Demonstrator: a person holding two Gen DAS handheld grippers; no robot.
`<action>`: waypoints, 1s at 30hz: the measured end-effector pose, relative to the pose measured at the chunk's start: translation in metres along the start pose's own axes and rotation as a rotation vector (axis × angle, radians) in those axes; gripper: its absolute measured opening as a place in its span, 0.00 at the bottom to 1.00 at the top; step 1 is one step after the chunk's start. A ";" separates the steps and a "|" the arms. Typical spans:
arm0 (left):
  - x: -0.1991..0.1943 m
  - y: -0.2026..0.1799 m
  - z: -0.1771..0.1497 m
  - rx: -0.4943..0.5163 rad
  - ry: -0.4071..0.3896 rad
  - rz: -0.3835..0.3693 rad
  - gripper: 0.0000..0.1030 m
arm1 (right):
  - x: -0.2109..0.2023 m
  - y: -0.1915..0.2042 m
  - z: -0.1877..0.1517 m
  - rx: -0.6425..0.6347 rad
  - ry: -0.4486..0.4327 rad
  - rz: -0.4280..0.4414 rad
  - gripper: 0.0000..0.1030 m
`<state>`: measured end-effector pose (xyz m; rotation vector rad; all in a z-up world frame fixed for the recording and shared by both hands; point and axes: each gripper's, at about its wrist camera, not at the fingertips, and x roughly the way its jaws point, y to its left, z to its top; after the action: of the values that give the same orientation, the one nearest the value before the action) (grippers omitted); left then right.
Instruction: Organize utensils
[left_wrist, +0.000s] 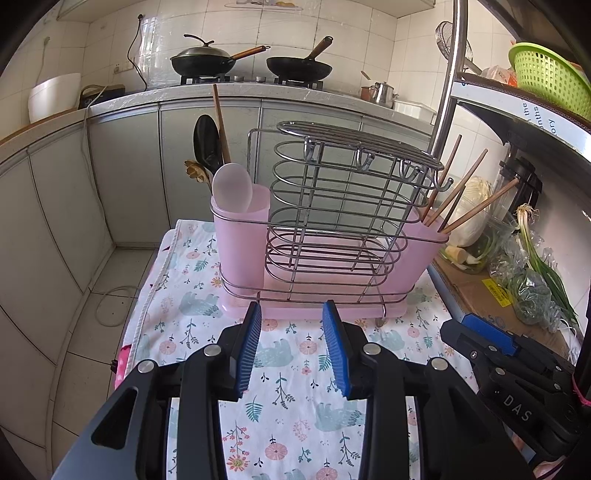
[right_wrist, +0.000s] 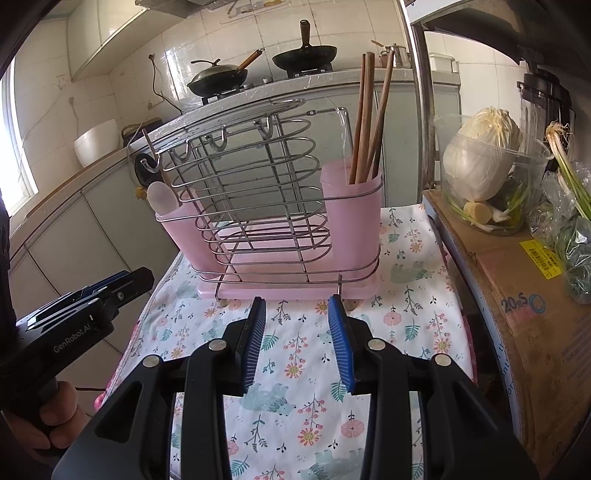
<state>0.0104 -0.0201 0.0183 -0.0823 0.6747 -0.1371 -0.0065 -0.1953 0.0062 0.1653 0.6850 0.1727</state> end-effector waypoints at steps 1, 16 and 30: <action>0.000 0.000 0.000 0.001 0.000 0.000 0.33 | 0.001 0.000 -0.001 0.000 0.000 0.000 0.35; 0.000 -0.002 -0.003 0.010 0.002 -0.005 0.33 | 0.003 0.000 -0.005 0.008 0.004 -0.002 0.35; 0.003 -0.002 -0.004 0.017 0.006 -0.011 0.33 | 0.004 0.000 -0.007 0.009 0.007 -0.002 0.35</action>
<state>0.0098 -0.0231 0.0136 -0.0690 0.6791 -0.1533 -0.0077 -0.1942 -0.0015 0.1729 0.6933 0.1681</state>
